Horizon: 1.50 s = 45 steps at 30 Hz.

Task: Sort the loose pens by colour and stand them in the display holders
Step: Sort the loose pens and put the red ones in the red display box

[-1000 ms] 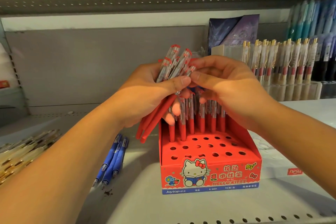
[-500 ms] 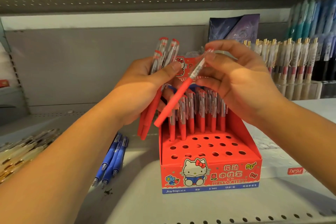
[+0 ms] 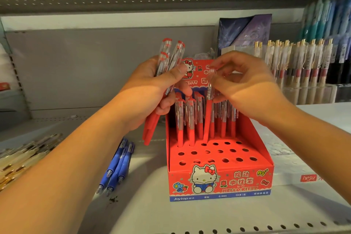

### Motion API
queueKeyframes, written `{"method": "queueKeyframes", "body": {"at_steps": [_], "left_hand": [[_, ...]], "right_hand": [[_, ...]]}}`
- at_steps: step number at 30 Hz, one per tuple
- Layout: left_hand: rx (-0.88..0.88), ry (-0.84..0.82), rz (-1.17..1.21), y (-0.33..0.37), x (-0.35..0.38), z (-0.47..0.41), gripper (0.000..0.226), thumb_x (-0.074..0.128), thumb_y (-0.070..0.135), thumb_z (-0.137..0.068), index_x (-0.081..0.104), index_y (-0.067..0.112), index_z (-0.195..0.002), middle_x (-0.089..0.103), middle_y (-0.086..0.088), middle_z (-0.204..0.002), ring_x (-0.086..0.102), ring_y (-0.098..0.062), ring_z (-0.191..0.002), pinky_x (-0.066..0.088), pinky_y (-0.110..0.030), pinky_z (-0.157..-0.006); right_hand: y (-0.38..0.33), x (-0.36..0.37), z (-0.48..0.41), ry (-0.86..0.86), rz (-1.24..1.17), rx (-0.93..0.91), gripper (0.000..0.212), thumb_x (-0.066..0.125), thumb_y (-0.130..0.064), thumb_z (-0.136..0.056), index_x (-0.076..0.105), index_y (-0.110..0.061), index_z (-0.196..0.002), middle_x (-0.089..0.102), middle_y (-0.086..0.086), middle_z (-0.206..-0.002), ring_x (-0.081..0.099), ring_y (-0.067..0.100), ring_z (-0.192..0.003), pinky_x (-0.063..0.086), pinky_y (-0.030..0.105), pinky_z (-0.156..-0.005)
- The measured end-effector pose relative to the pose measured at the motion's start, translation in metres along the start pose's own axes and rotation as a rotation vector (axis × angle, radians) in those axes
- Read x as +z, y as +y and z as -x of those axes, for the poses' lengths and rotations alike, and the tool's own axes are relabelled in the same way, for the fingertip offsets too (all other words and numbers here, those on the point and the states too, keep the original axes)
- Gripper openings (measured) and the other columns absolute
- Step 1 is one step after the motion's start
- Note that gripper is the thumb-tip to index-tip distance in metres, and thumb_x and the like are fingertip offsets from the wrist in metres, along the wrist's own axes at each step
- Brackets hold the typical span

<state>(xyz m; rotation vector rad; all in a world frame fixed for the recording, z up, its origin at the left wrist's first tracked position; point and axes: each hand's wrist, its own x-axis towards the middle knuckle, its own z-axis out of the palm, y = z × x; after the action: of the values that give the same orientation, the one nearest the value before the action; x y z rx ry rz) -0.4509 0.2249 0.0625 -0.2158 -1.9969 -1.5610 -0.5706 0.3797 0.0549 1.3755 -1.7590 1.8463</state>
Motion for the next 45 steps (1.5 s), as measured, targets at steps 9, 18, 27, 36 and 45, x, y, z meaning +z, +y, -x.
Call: {"method": "queueKeyframes", "body": {"at_steps": [9, 18, 27, 36, 45], "left_hand": [[0.023, 0.031, -0.042, 0.0, 0.004, 0.001, 0.014, 0.055, 0.02, -0.1, 0.05, 0.01, -0.092, 0.072, -0.014, -0.078, 0.043, -0.015, -0.037, 0.03, -0.019, -0.035], [0.014, 0.052, -0.033, 0.0, 0.004, 0.0, 0.011, 0.06, 0.02, -0.096, 0.06, 0.009, -0.095, 0.073, -0.01, -0.075, 0.065, -0.019, -0.05, 0.05, -0.024, -0.04], [0.004, 0.035, -0.023, 0.002, 0.006, 0.002, 0.011, 0.064, 0.018, -0.094, 0.061, 0.008, -0.098, 0.074, -0.013, -0.076, 0.071, -0.024, -0.057, 0.054, -0.026, -0.046], [-0.001, -0.052, -0.003, -0.002, 0.009, 0.002, 0.015, 0.065, 0.025, -0.09, 0.065, 0.013, -0.099, 0.074, -0.009, -0.075, 0.073, -0.024, -0.063, 0.056, -0.026, -0.049], [-0.02, -0.138, 0.051, -0.002, 0.014, 0.004, 0.022, 0.065, 0.028, -0.083, 0.06, 0.021, -0.103, 0.074, -0.006, -0.077, 0.074, -0.024, -0.065, 0.057, -0.028, -0.05]], "right_hand": [[-0.003, 0.0, 0.003, -0.03, 0.051, -0.063, 0.024, 0.073, -0.002, -0.083, 0.063, -0.024, -0.083, 0.06, 0.013, -0.074, 0.066, 0.037, -0.062, 0.058, 0.048, -0.048], [-0.004, 0.001, 0.005, -0.108, 0.087, -0.033, 0.019, 0.078, -0.007, -0.08, 0.064, -0.02, -0.079, 0.063, 0.005, -0.068, 0.067, 0.025, -0.053, 0.058, 0.039, -0.046], [0.0, -0.001, 0.003, -0.313, 0.413, 0.122, 0.01, 0.077, -0.023, -0.082, 0.068, -0.02, -0.076, 0.071, 0.001, -0.063, 0.071, 0.016, -0.056, 0.06, 0.041, -0.059], [-0.016, 0.001, 0.008, -0.184, 0.176, -0.111, 0.017, 0.076, -0.019, -0.082, 0.071, -0.019, -0.098, 0.072, 0.0, -0.088, 0.068, 0.015, -0.082, 0.056, 0.031, -0.078], [-0.016, 0.009, 0.012, -0.22, -0.132, -0.007, 0.028, 0.078, 0.001, -0.074, 0.064, -0.011, -0.095, 0.069, 0.003, -0.084, 0.064, 0.015, -0.076, 0.054, 0.023, -0.072]]}}
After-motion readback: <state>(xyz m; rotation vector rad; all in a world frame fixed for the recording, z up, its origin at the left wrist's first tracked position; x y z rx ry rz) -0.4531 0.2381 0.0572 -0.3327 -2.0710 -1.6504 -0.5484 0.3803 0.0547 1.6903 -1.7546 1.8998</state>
